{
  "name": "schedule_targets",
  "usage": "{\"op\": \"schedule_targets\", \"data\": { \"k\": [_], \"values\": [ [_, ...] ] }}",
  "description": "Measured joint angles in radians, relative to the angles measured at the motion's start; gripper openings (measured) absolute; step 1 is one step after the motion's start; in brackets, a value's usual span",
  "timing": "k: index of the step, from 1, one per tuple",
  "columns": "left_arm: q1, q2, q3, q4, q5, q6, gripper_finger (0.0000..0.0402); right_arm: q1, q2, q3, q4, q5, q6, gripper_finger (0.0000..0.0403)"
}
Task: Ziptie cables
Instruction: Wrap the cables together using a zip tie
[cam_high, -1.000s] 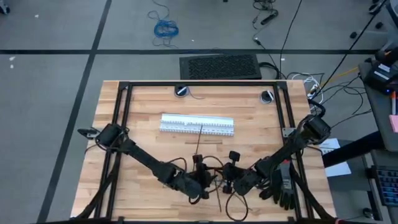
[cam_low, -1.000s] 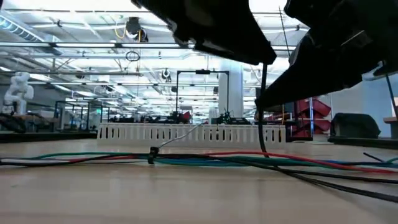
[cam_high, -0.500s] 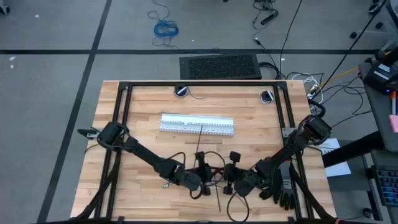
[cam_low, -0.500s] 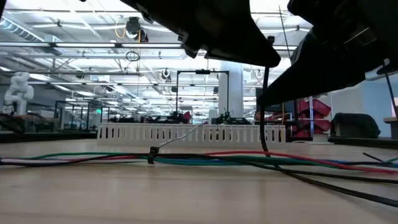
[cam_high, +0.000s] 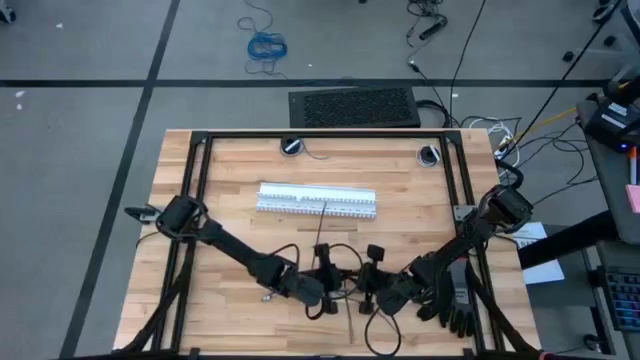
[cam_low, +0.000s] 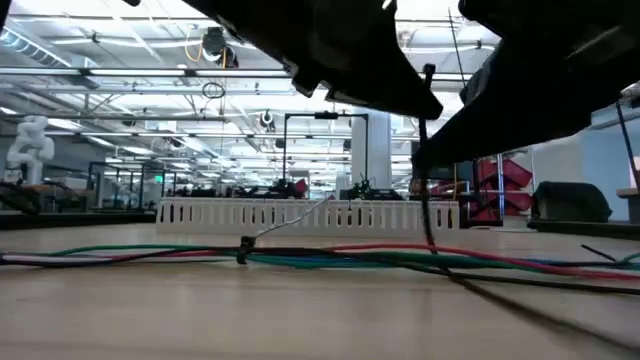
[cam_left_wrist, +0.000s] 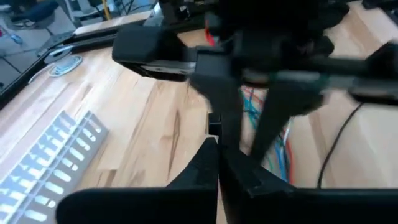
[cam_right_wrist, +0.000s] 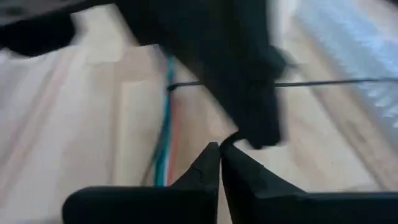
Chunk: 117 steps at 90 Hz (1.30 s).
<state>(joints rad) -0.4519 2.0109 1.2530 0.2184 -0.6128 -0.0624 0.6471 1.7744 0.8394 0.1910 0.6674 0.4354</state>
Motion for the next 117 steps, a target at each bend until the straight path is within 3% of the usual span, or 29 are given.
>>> {"op": "schedule_targets", "data": {
  "k": [23, 40, 53, 64, 71, 86, 97, 117],
  "values": [
    [-0.012, 0.0, 0.0, -0.025, 0.004, -0.061, 0.0001, 0.043, -0.155, 0.0, -0.248, 0.095, 0.035, 0.0095],
    [-0.022, 0.008, 0.0, -0.017, 0.007, -0.167, 0.0001, 0.15, -0.201, 0.0, -0.185, 0.056, 0.085, 0.0108],
    [-0.023, 0.014, 0.0, 0.002, 0.123, -0.184, 0.0, 0.23, -0.141, 0.001, -0.129, -0.073, 0.142, 0.0106],
    [-0.028, 0.035, 0.0, 0.037, 0.207, -0.19, 0.0, 0.291, -0.068, 0.001, -0.063, -0.098, 0.181, 0.0105],
    [-0.031, 0.045, 0.0, 0.056, 0.25, -0.194, 0.0, 0.322, -0.013, 0.001, 0.014, -0.11, 0.183, 0.0105],
    [-0.052, 0.05, 0.0, 0.067, 0.276, -0.232, 0.0, 0.34, 0.128, 0.001, 0.285, -0.257, 0.166, 0.0105],
    [-0.062, 0.052, 0.0, 0.065, 0.245, -0.246, 0.0, 0.344, 0.228, 0.042, 0.358, -0.218, 0.123, 0.0105],
    [-0.061, 0.051, 0.0, 0.056, 0.238, -0.247, 0.0, 0.341, 0.351, 0.253, 0.171, -0.012, 0.008, 0.0105]
  ]
}}
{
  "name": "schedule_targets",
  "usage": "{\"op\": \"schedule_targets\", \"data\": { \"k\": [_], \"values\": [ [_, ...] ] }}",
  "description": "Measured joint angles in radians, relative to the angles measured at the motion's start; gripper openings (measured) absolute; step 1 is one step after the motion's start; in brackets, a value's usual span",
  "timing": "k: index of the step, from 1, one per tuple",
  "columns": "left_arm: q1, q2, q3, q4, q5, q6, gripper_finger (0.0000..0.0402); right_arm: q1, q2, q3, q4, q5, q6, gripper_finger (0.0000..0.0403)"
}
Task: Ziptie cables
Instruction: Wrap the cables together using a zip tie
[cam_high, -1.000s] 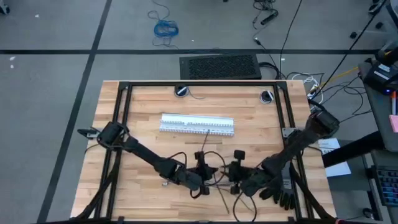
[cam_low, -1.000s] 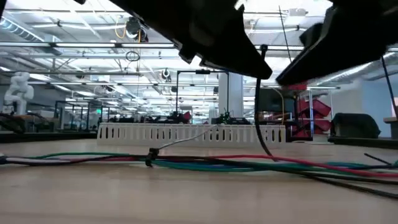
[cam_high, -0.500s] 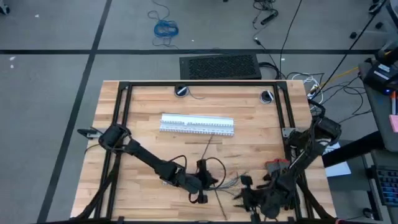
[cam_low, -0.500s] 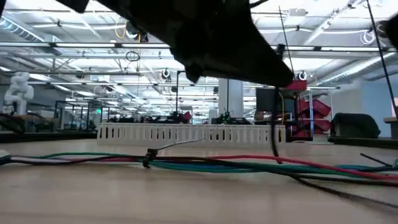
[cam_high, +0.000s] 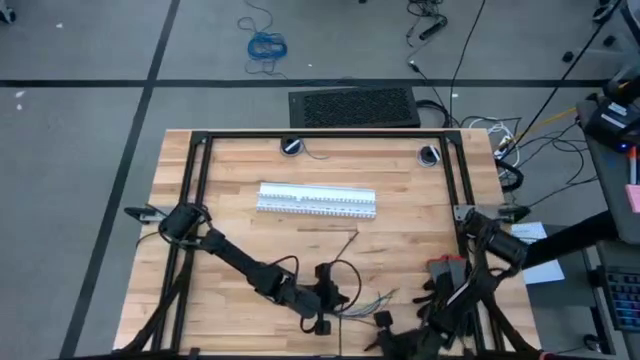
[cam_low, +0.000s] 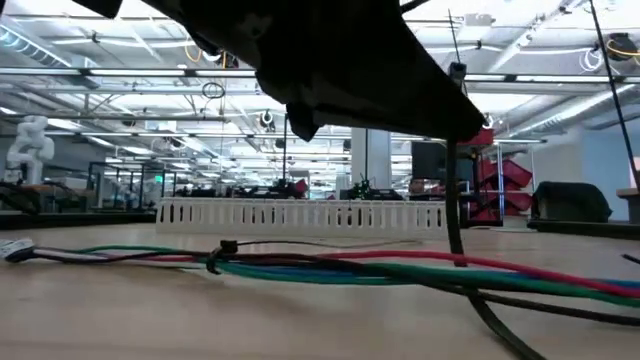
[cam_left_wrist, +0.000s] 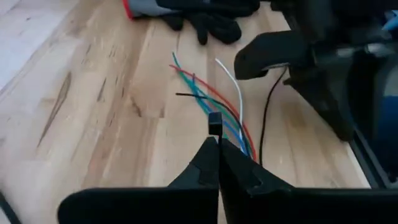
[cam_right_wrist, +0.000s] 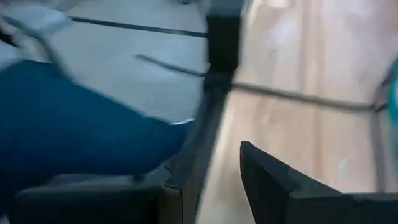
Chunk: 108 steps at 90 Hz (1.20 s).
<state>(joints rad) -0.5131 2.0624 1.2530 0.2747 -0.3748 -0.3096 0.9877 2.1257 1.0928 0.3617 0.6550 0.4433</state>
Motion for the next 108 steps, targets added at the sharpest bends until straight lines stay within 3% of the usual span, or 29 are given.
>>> {"op": "schedule_targets", "data": {
  "k": [18, 35, 76, 108],
  "values": [
    [-0.001, 0.0, 0.0, -0.004, -0.049, -0.044, 0.0, 0.001, 0.092, 0.223, -0.233, 0.08, -0.088, 0.0105],
    [-0.002, 0.0, 0.0, -0.007, -0.078, -0.08, 0.0, -0.002, 0.161, 0.349, -0.388, 0.131, -0.151, 0.0105],
    [-0.002, 0.0, 0.0, -0.007, -0.101, -0.103, 0.0, -0.003, 0.165, 0.357, -0.357, 0.097, -0.152, 0.0105],
    [-0.002, -0.001, 0.0, -0.014, -0.101, -0.13, 0.0, -0.028, 0.165, 0.357, -0.317, 0.046, -0.243, 0.0105]
  ]
}}
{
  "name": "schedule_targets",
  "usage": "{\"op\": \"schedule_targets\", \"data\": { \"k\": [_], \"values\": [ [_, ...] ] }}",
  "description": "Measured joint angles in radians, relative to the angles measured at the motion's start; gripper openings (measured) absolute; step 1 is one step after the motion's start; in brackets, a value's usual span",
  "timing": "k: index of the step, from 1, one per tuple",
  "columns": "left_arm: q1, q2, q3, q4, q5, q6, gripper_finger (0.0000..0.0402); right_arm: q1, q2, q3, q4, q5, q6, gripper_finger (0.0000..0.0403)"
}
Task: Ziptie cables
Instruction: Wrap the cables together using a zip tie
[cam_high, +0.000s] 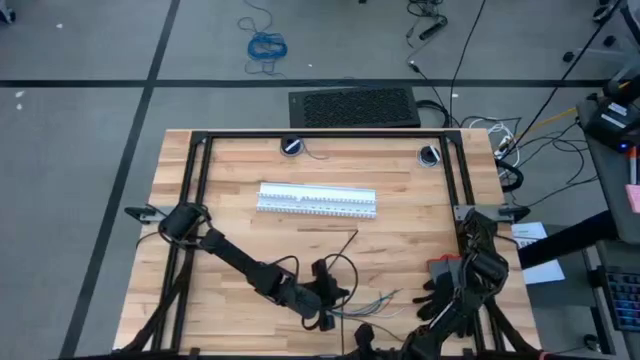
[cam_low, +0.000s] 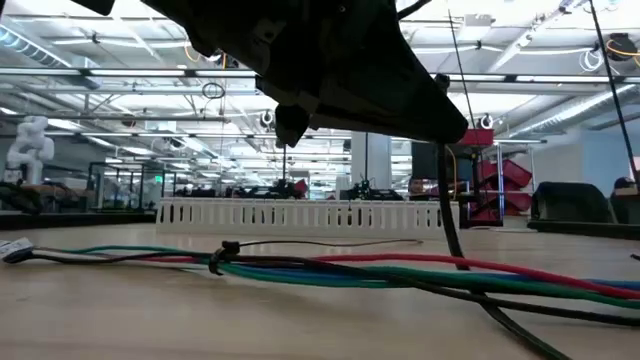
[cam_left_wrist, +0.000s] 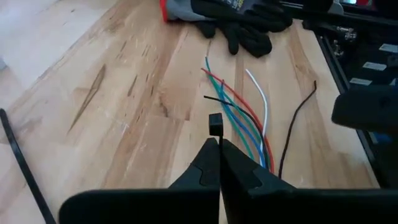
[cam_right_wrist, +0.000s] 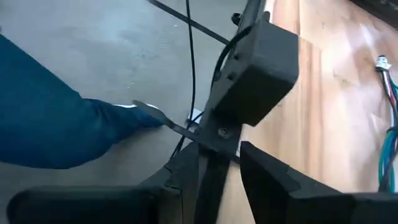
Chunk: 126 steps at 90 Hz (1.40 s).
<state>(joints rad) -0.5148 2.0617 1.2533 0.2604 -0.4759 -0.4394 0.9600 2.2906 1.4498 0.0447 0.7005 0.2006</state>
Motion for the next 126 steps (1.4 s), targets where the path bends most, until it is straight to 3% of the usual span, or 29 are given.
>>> {"op": "schedule_targets", "data": {
  "k": [49, 126],
  "values": [
    [0.002, 0.0, 0.0, -0.02, -0.05, -0.078, 0.0, -0.01, 0.061, 0.001, 0.115, 0.0, -0.043, 0.0105],
    [0.01, 0.0, 0.0, -0.042, -0.043, -0.131, 0.0, 0.0, 0.053, 0.053, -0.011, 0.047, -0.09, 0.0105]
  ]
}}
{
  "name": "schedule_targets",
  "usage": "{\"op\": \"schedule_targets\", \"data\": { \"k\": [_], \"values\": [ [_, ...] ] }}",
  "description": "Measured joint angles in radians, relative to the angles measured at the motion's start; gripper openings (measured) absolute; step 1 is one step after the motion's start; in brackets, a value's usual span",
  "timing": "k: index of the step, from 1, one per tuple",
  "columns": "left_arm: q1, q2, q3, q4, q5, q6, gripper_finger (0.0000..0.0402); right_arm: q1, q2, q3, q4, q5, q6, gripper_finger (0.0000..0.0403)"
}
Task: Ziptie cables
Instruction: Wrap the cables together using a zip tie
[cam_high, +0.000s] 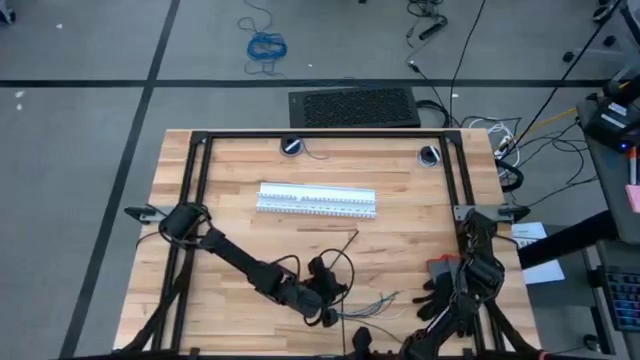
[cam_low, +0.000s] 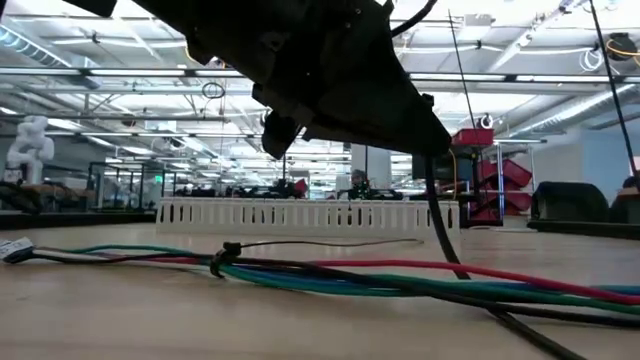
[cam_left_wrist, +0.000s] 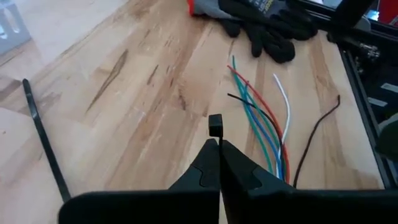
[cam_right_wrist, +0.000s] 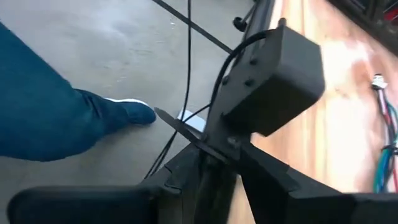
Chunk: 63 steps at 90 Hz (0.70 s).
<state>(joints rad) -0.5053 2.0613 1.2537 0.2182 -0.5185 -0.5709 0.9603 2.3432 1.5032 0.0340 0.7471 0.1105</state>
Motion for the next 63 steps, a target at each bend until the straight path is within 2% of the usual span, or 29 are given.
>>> {"op": "schedule_targets", "data": {
  "k": [15, 36, 51, 63],
  "values": [
    [-0.001, 0.0, 0.0, -0.001, 0.002, 0.0, 0.0, 0.001, 0.0, 0.0, 0.001, 0.021, 0.015, 0.009],
    [-0.001, 0.0, 0.0, -0.003, 0.016, 0.005, 0.0, 0.005, 0.0, 0.0, 0.024, 0.041, 0.032, 0.0009],
    [-0.001, 0.0, 0.0, -0.003, 0.018, 0.016, 0.0, 0.006, 0.0, 0.0, 0.074, 0.048, 0.053, 0.0001],
    [-0.006, 0.0, 0.0, 0.0, 0.018, 0.114, 0.0, 0.013, -0.001, 0.0, 0.076, 0.095, 0.094, 0.0001]
  ]
}}
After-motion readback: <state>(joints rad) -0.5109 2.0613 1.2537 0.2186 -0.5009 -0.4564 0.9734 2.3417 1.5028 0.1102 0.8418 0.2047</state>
